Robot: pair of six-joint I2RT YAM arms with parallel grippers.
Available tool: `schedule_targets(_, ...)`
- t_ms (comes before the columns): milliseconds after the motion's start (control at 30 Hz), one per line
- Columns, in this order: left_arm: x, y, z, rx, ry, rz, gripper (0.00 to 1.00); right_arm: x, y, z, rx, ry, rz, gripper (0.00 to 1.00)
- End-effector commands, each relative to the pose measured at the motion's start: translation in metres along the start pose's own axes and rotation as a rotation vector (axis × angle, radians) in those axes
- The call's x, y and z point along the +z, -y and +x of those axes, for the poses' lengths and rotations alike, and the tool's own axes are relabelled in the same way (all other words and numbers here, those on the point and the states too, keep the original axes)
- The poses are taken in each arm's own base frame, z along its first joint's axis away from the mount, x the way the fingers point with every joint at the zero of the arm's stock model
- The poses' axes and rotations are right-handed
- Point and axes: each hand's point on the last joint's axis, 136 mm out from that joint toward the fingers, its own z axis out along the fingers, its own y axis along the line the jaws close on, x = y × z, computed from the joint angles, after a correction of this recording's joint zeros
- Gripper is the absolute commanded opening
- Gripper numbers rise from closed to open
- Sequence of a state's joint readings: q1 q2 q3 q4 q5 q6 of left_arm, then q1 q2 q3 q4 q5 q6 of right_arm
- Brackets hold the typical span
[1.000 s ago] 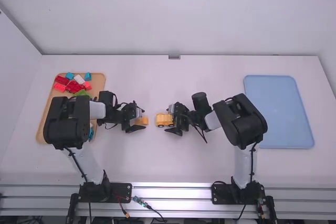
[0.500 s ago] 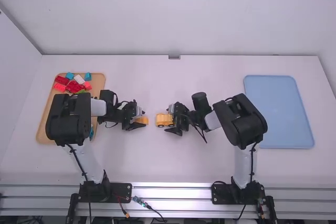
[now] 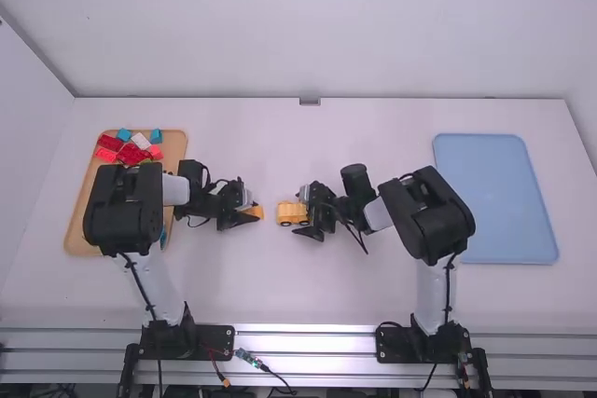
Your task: Assemble lego blocks to make yellow taxi
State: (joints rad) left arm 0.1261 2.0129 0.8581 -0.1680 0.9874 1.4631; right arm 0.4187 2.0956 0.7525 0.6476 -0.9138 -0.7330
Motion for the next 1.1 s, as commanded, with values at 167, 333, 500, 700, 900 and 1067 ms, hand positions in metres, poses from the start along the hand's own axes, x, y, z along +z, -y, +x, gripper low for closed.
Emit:
schedule_targets(167, 0.002, 0.002, -0.002, -0.004, 0.025, 0.013, 0.30, 0.003, 0.003, -0.001, 0.001, 0.011, -0.007, 0.99)
schedule_targets(333, 0.002, 0.001, -0.002, -0.005, 0.025, 0.013, 0.23, 0.002, 0.004, -0.002, -0.003, 0.012, -0.006, 0.99)
schedule_targets(500, 0.002, 0.001, -0.002, -0.004, 0.025, 0.012, 0.20, 0.002, 0.004, -0.002, -0.002, 0.012, -0.005, 0.99)
schedule_targets(700, 0.001, 0.001, -0.010, 0.002, 0.061, 0.011, 0.14, 0.003, 0.008, -0.006, 0.015, 0.017, -0.001, 0.99)
schedule_targets(900, -0.004, -0.003, -0.019, -0.004, 0.072, -0.002, 0.13, 0.003, 0.010, -0.005, 0.009, 0.013, 0.005, 0.99)
schedule_targets(1067, -0.005, -0.006, -0.023, -0.003, 0.073, -0.005, 0.05, 0.003, 0.007, -0.002, 0.019, 0.002, -0.005, 0.99)
